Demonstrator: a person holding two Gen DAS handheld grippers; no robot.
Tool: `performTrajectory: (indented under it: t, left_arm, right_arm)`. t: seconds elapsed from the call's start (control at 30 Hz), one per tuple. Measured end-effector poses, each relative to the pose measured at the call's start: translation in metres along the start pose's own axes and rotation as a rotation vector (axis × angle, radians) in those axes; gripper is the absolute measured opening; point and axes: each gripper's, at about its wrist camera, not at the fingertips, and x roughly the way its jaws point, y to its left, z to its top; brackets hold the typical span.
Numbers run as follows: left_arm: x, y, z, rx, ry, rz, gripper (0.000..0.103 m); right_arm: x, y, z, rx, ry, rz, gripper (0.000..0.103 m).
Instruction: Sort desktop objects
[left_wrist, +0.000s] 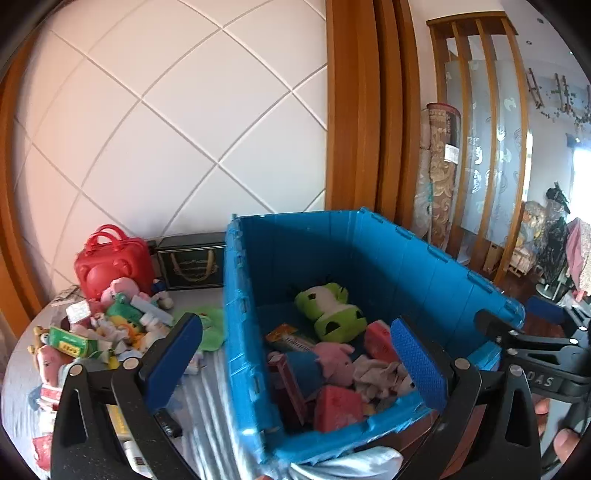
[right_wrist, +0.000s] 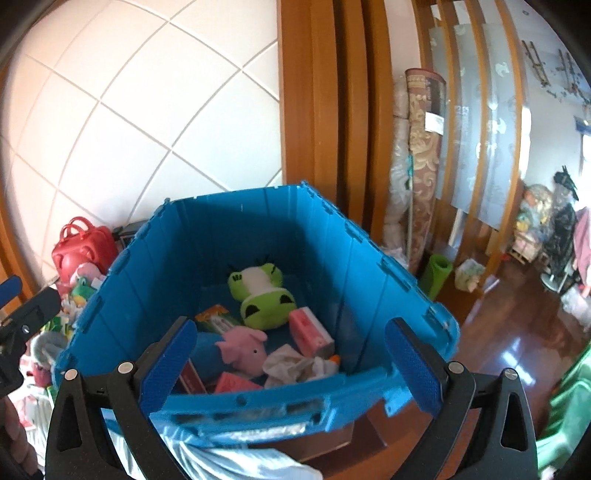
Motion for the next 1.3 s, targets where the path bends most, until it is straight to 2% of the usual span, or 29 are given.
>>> performTrajectory:
  t: [0.27, 0.53, 1.3]
  left_arm:
    - [-0.021, 0.015, -0.005, -0.012, 0.004, 0.001, 0.103]
    - [-0.030, 0.014, -0.006, -0.007, -0.005, 0.005, 0.103]
    - [-0.030, 0.017, -0.007, -0.021, 0.002, 0.009, 0.103]
  right_arm:
    - [-0.024, 0.025, -0.007, -0.044, -0.019, -0.018, 0.103]
    - [-0.036, 0.029, -0.009, -0.053, -0.034, -0.013, 0.103]
    - [-0.030, 0.029, -0.002, -0.073, -0.032, -0.006, 0.103]
